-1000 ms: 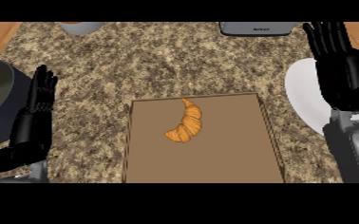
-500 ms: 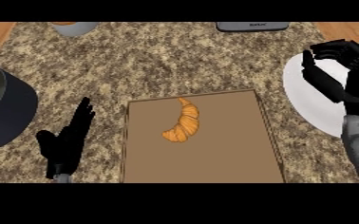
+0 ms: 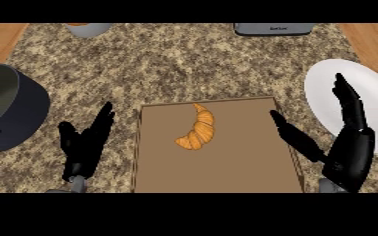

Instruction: Pick the croissant from the tray and place it in the plate

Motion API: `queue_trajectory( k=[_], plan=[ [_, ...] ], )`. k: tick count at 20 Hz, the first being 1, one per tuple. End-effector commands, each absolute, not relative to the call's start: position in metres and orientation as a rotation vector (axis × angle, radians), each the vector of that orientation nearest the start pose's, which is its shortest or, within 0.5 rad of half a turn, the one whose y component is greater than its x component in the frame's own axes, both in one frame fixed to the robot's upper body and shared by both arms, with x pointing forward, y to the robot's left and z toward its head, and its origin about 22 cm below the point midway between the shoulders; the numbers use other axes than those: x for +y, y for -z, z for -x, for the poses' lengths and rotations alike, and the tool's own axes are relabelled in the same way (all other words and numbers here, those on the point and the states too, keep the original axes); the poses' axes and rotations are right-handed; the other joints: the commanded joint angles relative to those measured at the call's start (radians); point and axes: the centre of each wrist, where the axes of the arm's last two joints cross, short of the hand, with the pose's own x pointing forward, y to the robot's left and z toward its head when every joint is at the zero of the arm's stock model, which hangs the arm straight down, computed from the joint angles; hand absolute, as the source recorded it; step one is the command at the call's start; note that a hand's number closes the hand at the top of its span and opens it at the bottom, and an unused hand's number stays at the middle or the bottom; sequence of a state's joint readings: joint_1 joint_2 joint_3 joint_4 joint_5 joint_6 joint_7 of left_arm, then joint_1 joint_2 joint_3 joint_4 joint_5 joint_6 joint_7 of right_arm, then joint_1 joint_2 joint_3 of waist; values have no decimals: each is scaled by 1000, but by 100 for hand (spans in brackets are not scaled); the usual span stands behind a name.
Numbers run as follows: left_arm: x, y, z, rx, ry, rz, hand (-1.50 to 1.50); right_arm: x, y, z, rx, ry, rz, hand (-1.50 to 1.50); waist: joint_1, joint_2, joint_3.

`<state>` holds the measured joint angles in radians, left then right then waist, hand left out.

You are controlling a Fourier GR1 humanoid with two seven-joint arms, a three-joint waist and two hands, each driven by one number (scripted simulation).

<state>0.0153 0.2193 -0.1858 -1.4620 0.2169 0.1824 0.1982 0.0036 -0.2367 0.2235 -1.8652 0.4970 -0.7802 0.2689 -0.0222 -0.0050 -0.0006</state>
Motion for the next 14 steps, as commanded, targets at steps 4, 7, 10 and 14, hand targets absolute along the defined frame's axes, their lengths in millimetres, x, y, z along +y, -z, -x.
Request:
queue_trajectory(
  k=[4,7,10,14],
  plan=[
    [235,30,-238,-1190,-8,-18,0,-208,-76,-194,-1517,-218,858,-150,3,3,-5],
    [228,39,-222,-1183,7,-1,0,-196,-94,-196,-1405,-370,850,-150,23,2,-6],
    [232,31,-233,-1194,10,8,0,-170,-112,-200,-1324,-453,849,-150,28,3,-4],
    [241,30,-227,-1187,8,2,0,-135,-129,-206,-1205,-501,887,-150,34,3,-2]
  ],
)
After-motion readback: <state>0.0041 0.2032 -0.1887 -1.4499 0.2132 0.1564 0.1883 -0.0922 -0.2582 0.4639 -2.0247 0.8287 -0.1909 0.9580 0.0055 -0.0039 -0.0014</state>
